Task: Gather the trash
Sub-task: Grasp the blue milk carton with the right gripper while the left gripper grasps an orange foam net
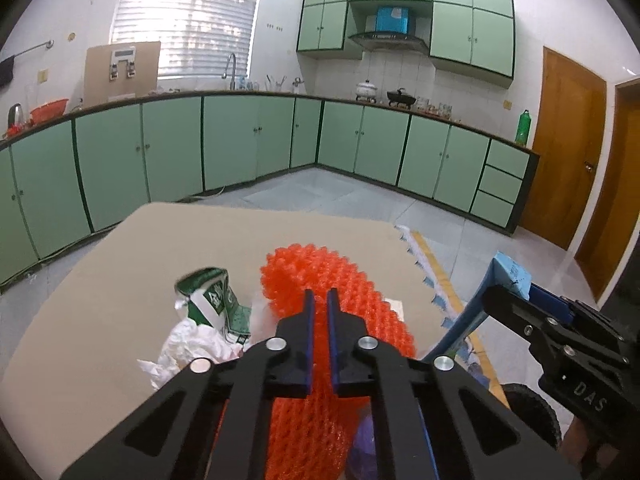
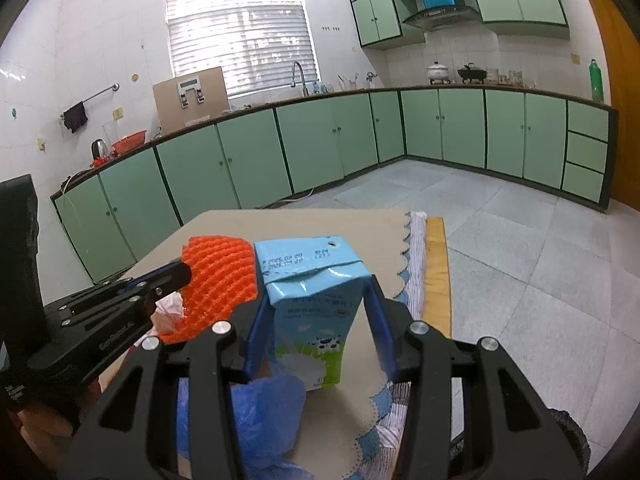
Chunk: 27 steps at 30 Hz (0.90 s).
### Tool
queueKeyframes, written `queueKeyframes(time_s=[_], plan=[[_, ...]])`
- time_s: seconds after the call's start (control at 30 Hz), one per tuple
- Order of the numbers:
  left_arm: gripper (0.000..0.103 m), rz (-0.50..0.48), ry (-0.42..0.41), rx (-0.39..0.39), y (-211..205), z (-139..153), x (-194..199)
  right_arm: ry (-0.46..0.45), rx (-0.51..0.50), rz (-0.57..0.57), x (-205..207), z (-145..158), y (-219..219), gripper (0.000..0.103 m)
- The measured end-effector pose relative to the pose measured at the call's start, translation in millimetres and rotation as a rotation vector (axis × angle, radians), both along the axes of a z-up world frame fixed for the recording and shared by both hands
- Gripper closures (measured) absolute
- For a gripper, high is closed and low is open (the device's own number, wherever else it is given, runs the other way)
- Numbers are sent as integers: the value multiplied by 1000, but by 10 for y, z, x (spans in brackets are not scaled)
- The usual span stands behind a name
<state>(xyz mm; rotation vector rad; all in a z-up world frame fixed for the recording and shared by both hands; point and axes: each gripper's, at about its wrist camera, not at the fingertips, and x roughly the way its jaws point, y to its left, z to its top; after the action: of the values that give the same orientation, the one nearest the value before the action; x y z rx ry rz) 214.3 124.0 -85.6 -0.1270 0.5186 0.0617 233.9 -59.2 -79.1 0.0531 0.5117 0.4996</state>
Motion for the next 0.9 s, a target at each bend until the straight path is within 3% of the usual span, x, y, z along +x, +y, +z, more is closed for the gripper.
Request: queueKeyframes(time_s=[0.3,0.37,0.43,0.47,0.5,0.67,0.73,0.8,0.9], plan=[[103,-10,8,-18,15,55,-96,-32,3,-14,-92,135,-71,60],[99,-13,25,-26,23,32,-76,-30,2,-17,-95,121,-82,60],[70,-6,39,-36,25,-5,-59,-25,-3,-19,-86,107,-89,60],[46,11,39,-31,21,-21,-50,-23,-7,-21,-83,86,-93,60],[40,19,35,-26,16,-34,-57,-21,-9,-23,-69,93,-90,60],[38,24,60,-21,-1,-140,63,-8,-10,-31,-9,35,-111,60],[43,19,75,-21,-8,-203,132,-5,-10,-33,9,23,-117,60],[63,18,93,-34,-7,-276,163,-1,-13,-35,30,-1,-129,60],[83,15,103,-49,11,-330,189,6,-14,-37,50,-25,-133,60]])
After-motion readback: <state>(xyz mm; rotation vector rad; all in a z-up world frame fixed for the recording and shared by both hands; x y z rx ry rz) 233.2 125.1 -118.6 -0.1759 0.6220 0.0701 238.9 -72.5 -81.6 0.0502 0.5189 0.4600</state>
